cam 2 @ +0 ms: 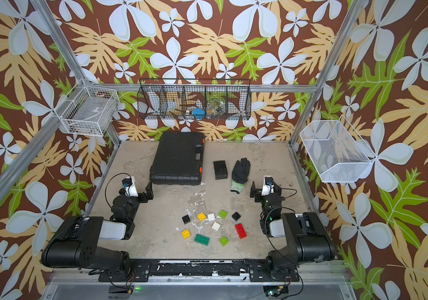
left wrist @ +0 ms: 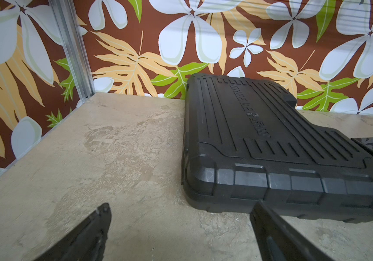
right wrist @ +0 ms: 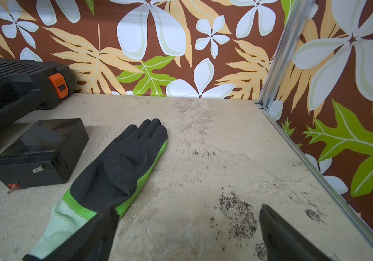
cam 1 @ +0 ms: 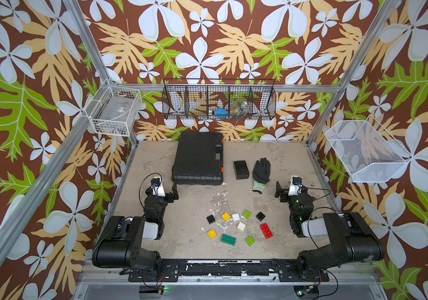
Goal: Assemble a giraffe with lego
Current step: Pick up the lego brick from the center of the board.
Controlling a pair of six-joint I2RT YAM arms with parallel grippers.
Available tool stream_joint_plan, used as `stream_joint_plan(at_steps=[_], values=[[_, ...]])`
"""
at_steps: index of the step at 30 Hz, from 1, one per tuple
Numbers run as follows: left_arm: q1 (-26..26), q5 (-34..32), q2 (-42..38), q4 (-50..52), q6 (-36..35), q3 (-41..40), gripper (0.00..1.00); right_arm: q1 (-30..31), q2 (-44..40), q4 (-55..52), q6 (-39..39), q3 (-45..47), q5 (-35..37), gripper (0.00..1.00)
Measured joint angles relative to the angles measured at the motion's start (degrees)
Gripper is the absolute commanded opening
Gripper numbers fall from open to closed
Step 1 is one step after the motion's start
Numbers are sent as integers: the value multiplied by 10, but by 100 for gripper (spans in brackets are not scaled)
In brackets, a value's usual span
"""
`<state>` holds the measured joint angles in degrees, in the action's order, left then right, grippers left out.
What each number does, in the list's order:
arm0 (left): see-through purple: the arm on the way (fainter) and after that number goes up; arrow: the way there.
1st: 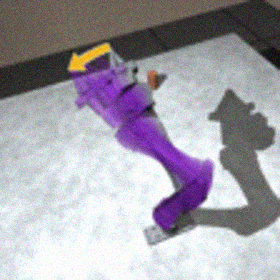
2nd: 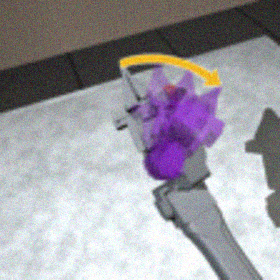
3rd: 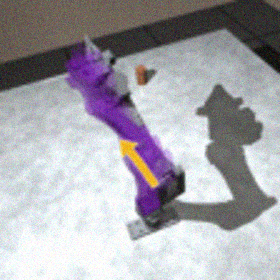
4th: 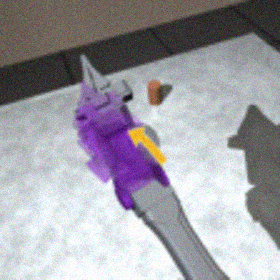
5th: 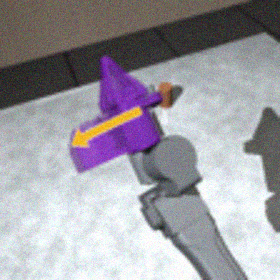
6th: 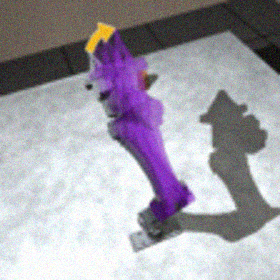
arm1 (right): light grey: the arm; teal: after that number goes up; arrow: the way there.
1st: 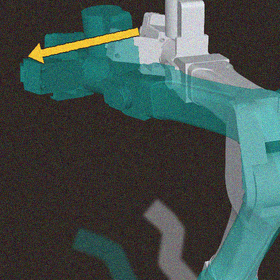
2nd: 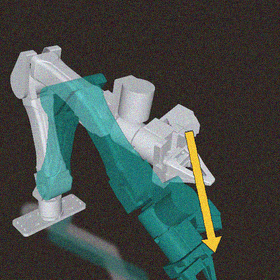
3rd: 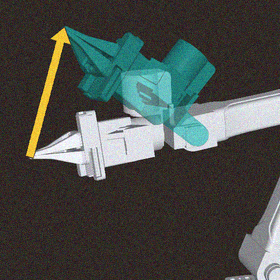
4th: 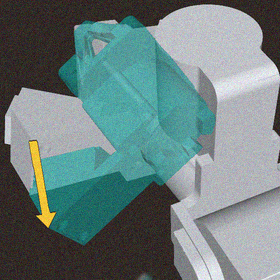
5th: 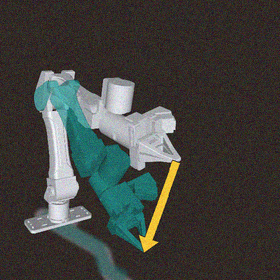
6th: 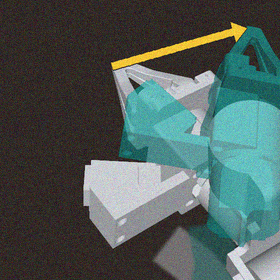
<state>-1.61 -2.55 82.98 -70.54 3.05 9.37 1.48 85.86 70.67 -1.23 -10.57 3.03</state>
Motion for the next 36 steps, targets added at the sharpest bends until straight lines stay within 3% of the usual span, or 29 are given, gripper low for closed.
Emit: stream_joint_plan(at_steps=[8, 11, 15, 19, 23, 29, 32, 36], values=[[-1, -1, 4, -8, 0, 0, 100, -3, -7, -5, 0, -7, -1, 100], [-32, -76, -20, 20, 4, 12, 100, -17, -19, -19, -3, -8, -20, 100], [-62, -185, -75, 164, 32, 113, 100, -27, -62, -134, -26, -83, -9, 100], [-65, -216, -114, 372, 109, 237, 100, -27, -82, -299, -51, -197, -15, 100], [-76, -167, -166, 567, 164, 306, 100, -14, -105, -489, -103, -285, -19, 100], [-99, -58, -237, 802, 184, 360, 100, 89, -203, -713, -144, -318, -15, 100], [-112, -14, -259, 885, 194, 374, 100, 137, -250, -801, -158, -337, -12, 100], [-172, 18, -275, 964, 223, 381, 100, 177, -308, -893, -173, -338, -11, 100]])
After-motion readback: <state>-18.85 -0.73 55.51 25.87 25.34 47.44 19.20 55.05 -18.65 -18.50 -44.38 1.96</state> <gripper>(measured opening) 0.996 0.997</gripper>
